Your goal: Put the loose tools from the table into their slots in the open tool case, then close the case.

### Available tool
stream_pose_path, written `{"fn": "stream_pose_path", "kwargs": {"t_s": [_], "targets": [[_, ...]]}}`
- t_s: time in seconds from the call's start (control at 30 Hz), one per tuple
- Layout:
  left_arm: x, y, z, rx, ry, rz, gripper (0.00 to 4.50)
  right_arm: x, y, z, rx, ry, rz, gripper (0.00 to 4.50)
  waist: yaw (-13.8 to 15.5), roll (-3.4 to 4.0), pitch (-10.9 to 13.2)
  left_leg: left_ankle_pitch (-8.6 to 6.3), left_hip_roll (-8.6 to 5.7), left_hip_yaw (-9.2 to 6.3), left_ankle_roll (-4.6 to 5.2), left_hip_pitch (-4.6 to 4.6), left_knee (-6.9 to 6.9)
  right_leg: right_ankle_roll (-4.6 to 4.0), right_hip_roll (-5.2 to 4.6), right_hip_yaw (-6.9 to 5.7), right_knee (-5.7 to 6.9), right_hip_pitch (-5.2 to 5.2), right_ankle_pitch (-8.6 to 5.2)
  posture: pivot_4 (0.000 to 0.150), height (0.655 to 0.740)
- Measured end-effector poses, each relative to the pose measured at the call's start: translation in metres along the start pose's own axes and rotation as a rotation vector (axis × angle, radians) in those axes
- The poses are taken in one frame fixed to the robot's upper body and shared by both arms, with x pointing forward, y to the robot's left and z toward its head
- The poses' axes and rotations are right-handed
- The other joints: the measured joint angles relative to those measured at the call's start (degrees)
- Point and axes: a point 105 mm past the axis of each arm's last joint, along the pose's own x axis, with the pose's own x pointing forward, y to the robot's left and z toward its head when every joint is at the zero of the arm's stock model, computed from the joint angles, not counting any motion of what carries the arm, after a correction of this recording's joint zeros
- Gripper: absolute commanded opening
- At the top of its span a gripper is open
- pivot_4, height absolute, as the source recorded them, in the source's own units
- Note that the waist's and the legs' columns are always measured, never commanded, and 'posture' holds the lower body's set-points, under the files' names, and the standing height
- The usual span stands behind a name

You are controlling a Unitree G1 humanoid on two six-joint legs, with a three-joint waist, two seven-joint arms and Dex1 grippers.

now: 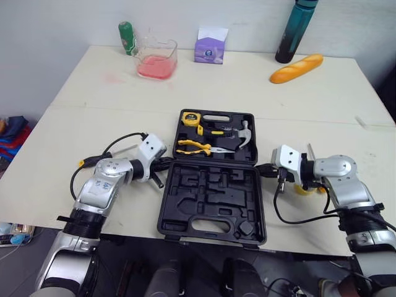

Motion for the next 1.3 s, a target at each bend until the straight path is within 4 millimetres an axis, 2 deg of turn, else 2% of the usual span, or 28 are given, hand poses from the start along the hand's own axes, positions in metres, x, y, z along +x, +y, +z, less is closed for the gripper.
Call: {"fn": "stream_pose_path", "kwargs": {"t_s": [0.27, 0.33, 0.43, 0.5, 0.57, 0.67, 0.7, 0.8, 0.83, 0.9, 0.97, 1.03, 1.13, 1.23, 1.3], "targets": [[-0.008, -0.006, -0.004, 0.023, 0.009, -0.011, 0.14, -0.002, 0.001, -0.001, 0.011, -0.003, -0.005, 0.00, 0.02, -0.01, 0.00, 0.00, 0.01, 0.00, 0.00, 0.01, -0.05, 0.00, 0.01, 0.00, -0.04, 0.00, 0.00, 0.150, 0.7400], [-0.018, -0.007, -0.008, 0.051, 0.023, -0.012, 0.14, -0.005, 0.001, -0.001, 0.006, -0.004, 0.003, 0.00, -0.19, -0.02, 0.01, 0.00, 0.03, 0.00, 0.00, -0.01, -0.05, 0.00, 0.02, 0.00, -0.05, -0.02, 0.00, 0.150, 0.7400], [-0.041, 0.000, -0.007, 0.094, 0.025, -0.002, 0.14, -0.022, -0.006, -0.002, 0.001, 0.020, -0.018, 0.00, -0.55, -0.01, 0.01, 0.00, 0.04, 0.00, 0.00, 0.00, -0.03, 0.00, 0.01, 0.01, -0.03, -0.02, 0.00, 0.150, 0.7400], [-0.072, 0.004, -0.005, 0.123, 0.017, -0.006, 0.14, -0.046, -0.014, -0.003, -0.003, 0.035, -0.043, 0.00, -0.79, 0.00, 0.04, -0.02, 0.06, 0.01, -0.01, 0.00, -0.08, 0.00, 0.02, 0.03, -0.07, -0.04, 0.00, 0.150, 0.7400], [-0.106, 0.020, -0.004, 0.102, 0.007, 0.059, 0.14, -0.079, -0.024, -0.006, 0.010, 0.061, -0.104, 0.00, -0.68, 0.02, 0.05, -0.02, 0.09, 0.00, -0.02, 0.00, -0.11, -0.01, 0.04, -0.01, -0.15, -0.04, 0.00, 0.150, 0.7400], [-0.143, 0.039, 0.004, 0.103, -0.029, 0.166, 0.90, -0.111, -0.033, -0.002, 0.027, 0.048, -0.178, 0.89, -0.64, 0.01, 0.04, -0.03, 0.10, 0.02, 0.00, 0.05, -0.08, 0.00, 0.04, 0.00, -0.13, 0.03, 0.00, 0.150, 0.7400], [-0.153, 0.042, 0.006, 0.119, -0.041, 0.189, 1.44, -0.120, -0.034, -0.002, 0.044, 0.043, -0.192, 1.49, -0.60, 0.01, 0.04, -0.04, 0.10, 0.02, 0.00, 0.07, -0.07, 0.00, 0.04, 0.00, -0.14, 0.06, 0.00, 0.150, 0.7400], [-0.172, 0.049, 0.006, 0.128, -0.082, 0.232, 2.74, -0.135, -0.033, -0.008, 0.057, 0.065, -0.222, 2.87, -0.53, 0.02, 0.05, -0.08, 0.10, 0.05, 0.01, 0.04, -0.08, 0.00, 0.03, 0.02, -0.13, 0.01, 0.00, 0.150, 0.7400], [-0.188, 0.058, 0.003, 0.124, -0.099, 0.286, 3.22, -0.147, -0.034, -0.015, 0.073, 0.098, -0.249, 3.51, -0.54, 0.02, 0.05, -0.10, 0.10, 0.05, 0.00, 0.01, -0.09, 0.00, 0.03, 0.01, -0.15, -0.04, 0.00, 0.150, 0.7400], [-0.231, 0.079, -0.010, 0.115, -0.072, 0.420, 3.97, -0.179, -0.040, -0.025, 0.090, 0.155, -0.346, 4.30, -0.74, 0.06, 0.08, -0.13, 0.11, 0.14, 0.00, 0.01, -0.20, 0.00, 0.05, 0.01, -0.24, -0.09, -0.01, 0.150, 0.7400], [-0.262, 0.089, -0.019, 0.114, -0.053, 0.513, 4.44, -0.201, -0.045, -0.027, 0.069, 0.190, -0.422, 4.50, -1.16, 0.07, 0.08, -0.18, 0.12, 0.23, 0.03, 0.08, -0.25, 0.00, 0.06, 0.04, -0.31, -0.06, -0.01, 0.150, 0.7400], [-0.292, 0.095, -0.039, 0.079, -0.009, 0.602, 4.44, -0.215, -0.048, -0.030, 0.039, 0.219, -0.481, 4.50, -1.92, 0.07, 0.08, -0.23, 0.12, 0.28, 0.07, 0.14, -0.25, 0.01, 0.03, 0.07, -0.29, -0.04, -0.01, 0.150, 0.7400], [-0.340, 0.099, -0.080, -0.034, 0.054, 0.765, 4.44, -0.242, -0.049, -0.046, 0.073, 0.262, -0.603, 4.50, -2.65, 0.08, 0.09, -0.31, 0.16, 0.34, 0.06, 0.18, -0.25, 0.02, 0.02, 0.12, -0.24, -0.08, -0.01, 0.150, 0.7400], [-0.360, 0.096, -0.093, -0.056, 0.085, 0.819, 4.44, -0.252, -0.051, -0.052, 0.096, 0.292, -0.657, 4.50, -2.62, 0.07, 0.09, -0.34, 0.20, 0.33, 0.02, 0.17, -0.24, 0.01, 0.00, 0.15, -0.19, -0.12, -0.01, 0.150, 0.7400], [-0.391, 0.091, -0.106, -0.091, 0.149, 0.903, 4.44, -0.268, -0.051, -0.060, 0.130, 0.349, -0.718, 4.50, -2.69, 0.10, 0.10, -0.44, 0.22, 0.37, -0.02, 0.13, -0.25, -0.02, -0.01, 0.18, -0.20, -0.23, -0.03, 0.150, 0.7400]]}}
